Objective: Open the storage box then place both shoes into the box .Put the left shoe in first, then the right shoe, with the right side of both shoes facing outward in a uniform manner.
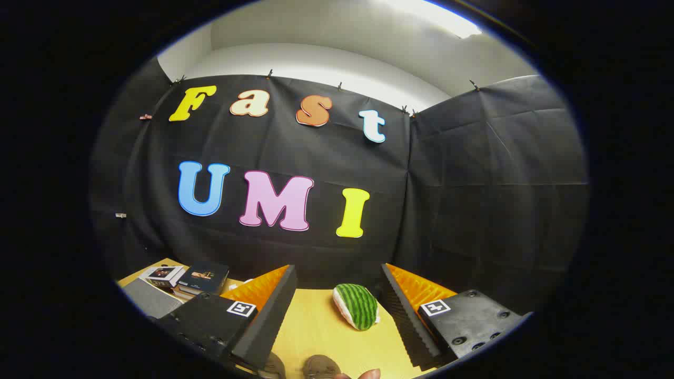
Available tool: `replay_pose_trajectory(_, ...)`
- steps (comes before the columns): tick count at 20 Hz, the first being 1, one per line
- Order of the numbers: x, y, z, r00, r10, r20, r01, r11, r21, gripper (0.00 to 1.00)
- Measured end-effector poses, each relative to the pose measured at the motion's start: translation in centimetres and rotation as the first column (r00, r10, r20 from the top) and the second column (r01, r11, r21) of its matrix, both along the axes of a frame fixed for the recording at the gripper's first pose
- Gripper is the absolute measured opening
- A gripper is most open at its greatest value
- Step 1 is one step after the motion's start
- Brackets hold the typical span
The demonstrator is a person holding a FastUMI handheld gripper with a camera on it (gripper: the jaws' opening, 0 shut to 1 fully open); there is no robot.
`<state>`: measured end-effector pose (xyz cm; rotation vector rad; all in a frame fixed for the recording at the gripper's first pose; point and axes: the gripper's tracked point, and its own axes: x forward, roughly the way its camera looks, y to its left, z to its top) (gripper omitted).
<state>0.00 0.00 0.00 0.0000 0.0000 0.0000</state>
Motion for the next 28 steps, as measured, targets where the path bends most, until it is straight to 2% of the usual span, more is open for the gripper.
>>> replay_pose_trajectory(3,0.3,-0.1,-1.0,1.0,0.009,-0.015,-0.01,1.0,-0.025,0.97)
replay_pose_trajectory(8,0.7,1.2,-3.2,0.996,0.054,-0.072,-0.053,0.998,0.021,0.97)
replay_pose_trajectory(17,0.2,4.1,-1.0,0.996,0.091,-0.006,-0.091,0.994,-0.054,0.97)
replay_pose_trajectory(28,-0.5,12.5,-0.4,0.96,0.281,0.013,-0.279,0.958,-0.065,0.97)
